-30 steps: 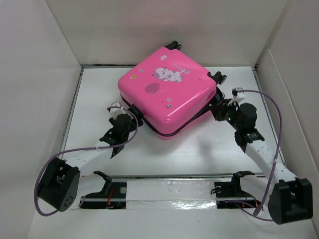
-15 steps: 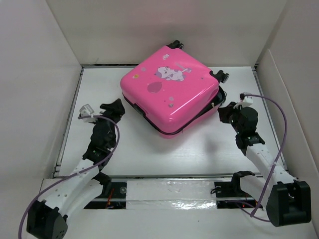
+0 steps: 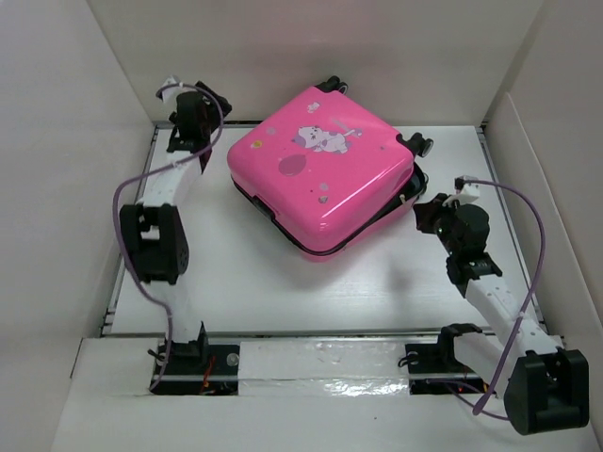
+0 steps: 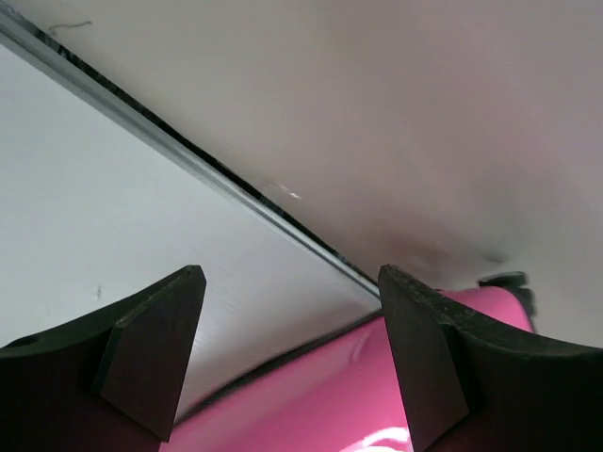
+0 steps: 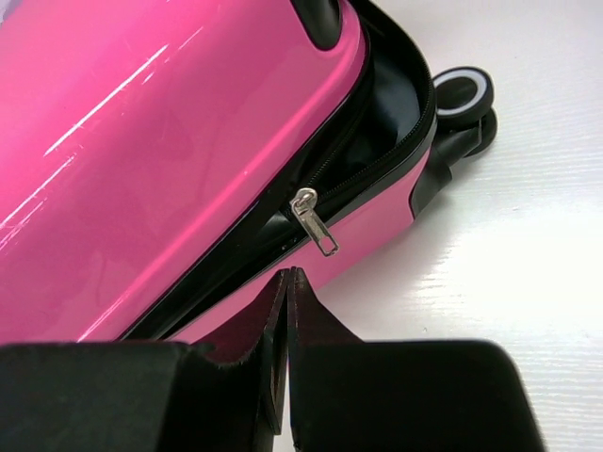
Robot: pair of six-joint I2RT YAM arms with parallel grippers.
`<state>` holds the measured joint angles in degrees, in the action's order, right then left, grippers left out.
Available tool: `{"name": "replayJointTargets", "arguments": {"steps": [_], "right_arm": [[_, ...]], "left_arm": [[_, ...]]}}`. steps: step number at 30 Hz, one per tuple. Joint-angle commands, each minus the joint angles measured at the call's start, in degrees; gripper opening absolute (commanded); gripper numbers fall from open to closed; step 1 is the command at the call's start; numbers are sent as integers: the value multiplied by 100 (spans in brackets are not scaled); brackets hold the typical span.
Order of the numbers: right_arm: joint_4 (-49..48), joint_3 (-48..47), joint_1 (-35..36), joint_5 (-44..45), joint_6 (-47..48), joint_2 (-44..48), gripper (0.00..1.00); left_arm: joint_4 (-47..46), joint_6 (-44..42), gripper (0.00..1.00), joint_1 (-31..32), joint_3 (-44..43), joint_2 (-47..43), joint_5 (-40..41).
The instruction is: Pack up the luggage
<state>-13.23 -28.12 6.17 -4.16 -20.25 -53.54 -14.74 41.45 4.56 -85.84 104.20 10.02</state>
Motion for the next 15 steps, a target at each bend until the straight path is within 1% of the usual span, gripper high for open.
{"name": "replayJointTargets", "arguments": {"steps": [1,2,3,4,6,7,9,10,13,15], "right_arm": [[-92,96,51,241,127,107,6],[-65,105,51,258,118,98,6],[-30,105,51,302,118,72,6],[-21,105,51,328,109,63,6],[14,105,-2,381,109,54,5],[23,105,-2,390,118,54,5],[31,105,-2,390,144,54,5],[40,105,-2,390,144,19,6],[5,96,-2,583,162,-147,5],[-39,79,-2,601,153,-323,5]], "left_arm": [[1410,-497,72,-314,-1813,1166,-1026],[1709,-593,72,-315,-2231,1486,-1272],[2060,-725,71,-315,-2635,1741,-1353],[2141,-944,71,-315,-3187,2170,-1345],[2186,-1051,71,-262,-3569,2516,-1345],[2264,-1008,71,-262,-3936,2857,-1493],[2300,-903,71,-315,-4316,3192,-1809],[2353,-841,71,-315,-4727,3516,-2098],[2240,-639,70,-315,-5178,3904,-2617],[2064,-559,70,-254,-5188,3985,-2829]]}}
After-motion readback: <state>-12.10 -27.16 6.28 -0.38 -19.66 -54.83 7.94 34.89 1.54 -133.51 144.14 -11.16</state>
